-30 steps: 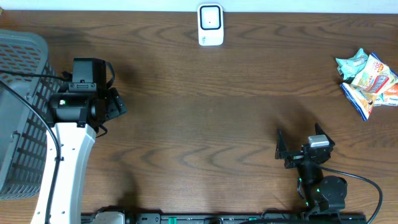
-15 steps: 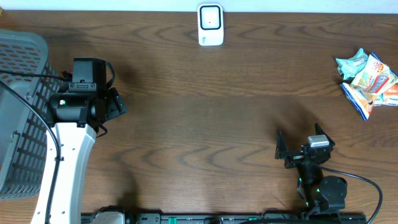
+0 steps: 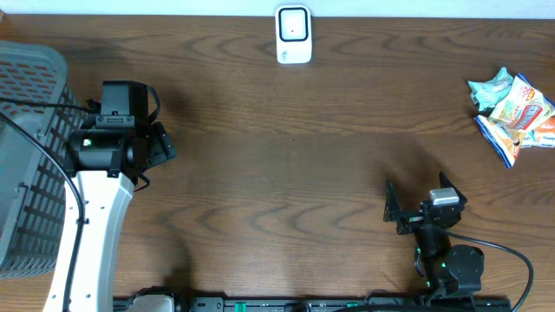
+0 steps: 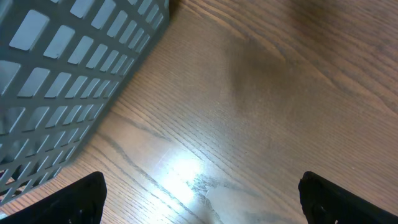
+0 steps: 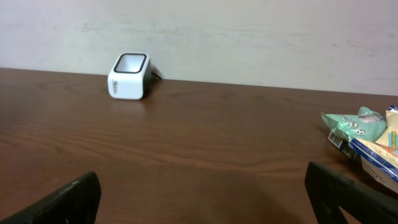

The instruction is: Scan the item barcode

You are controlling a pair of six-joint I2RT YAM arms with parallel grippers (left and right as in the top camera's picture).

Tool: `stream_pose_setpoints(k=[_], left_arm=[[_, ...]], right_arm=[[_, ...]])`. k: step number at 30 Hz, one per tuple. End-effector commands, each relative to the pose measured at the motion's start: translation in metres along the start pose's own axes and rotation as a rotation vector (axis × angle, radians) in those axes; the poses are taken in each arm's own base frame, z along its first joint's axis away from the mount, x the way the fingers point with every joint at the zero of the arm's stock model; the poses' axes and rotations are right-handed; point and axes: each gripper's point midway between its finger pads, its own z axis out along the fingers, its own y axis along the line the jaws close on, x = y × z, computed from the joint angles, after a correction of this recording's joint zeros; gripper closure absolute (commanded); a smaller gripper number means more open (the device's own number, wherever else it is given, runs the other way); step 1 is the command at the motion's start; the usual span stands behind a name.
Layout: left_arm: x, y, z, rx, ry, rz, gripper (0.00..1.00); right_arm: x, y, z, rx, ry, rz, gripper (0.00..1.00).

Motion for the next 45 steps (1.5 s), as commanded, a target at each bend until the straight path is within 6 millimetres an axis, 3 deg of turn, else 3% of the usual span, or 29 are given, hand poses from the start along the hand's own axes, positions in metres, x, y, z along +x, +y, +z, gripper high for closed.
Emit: stream_pose_setpoints(k=[1, 13, 16, 19, 22, 24, 28, 35, 39, 45], left_arm=[[-0.002, 0.004, 0.000, -0.021, -0.007, 0.003, 0.02], [0.016, 0.004, -0.007, 0.022, 0.036, 0.006, 0.02], [0.031, 0.005, -0.004, 0.042, 0.049, 0.007, 0.03], [0.052, 0.009, 0.011, 0.057, 0.015, 0.000, 0.02], [0.058, -0.001, 0.029, 0.148, -0.103, -0.025, 0.03], [0.057, -0.022, 0.032, 0.293, -0.223, 0.014, 0.02], [0.049, -0.047, 0.011, 0.509, -0.473, 0.084, 0.03], [0.050, -0.035, -0.039, 0.615, -0.744, 0.058, 0.03], [0.055, -0.030, -0.046, 0.630, -0.804, 0.059, 0.02], [0.071, -0.034, -0.039, 0.675, -0.814, 0.076, 0.02]], right_arm=[[0.000, -0.001, 0.000, 0.004, 0.000, -0.008, 0.01], [0.000, -0.001, 0.000, 0.004, 0.000, -0.008, 0.01], [0.000, -0.001, 0.000, 0.004, 0.000, -0.008, 0.01], [0.000, -0.001, 0.000, 0.004, 0.000, -0.008, 0.01], [0.000, -0.001, 0.000, 0.004, 0.000, -0.008, 0.01], [0.000, -0.001, 0.000, 0.005, 0.000, -0.008, 0.01], [0.000, -0.001, 0.000, 0.004, 0.000, -0.008, 0.01], [0.000, -0.001, 0.000, 0.004, 0.000, -0.008, 0.01], [0.000, -0.001, 0.000, 0.004, 0.000, -0.008, 0.01], [0.000, -0.001, 0.000, 0.005, 0.000, -0.008, 0.01]])
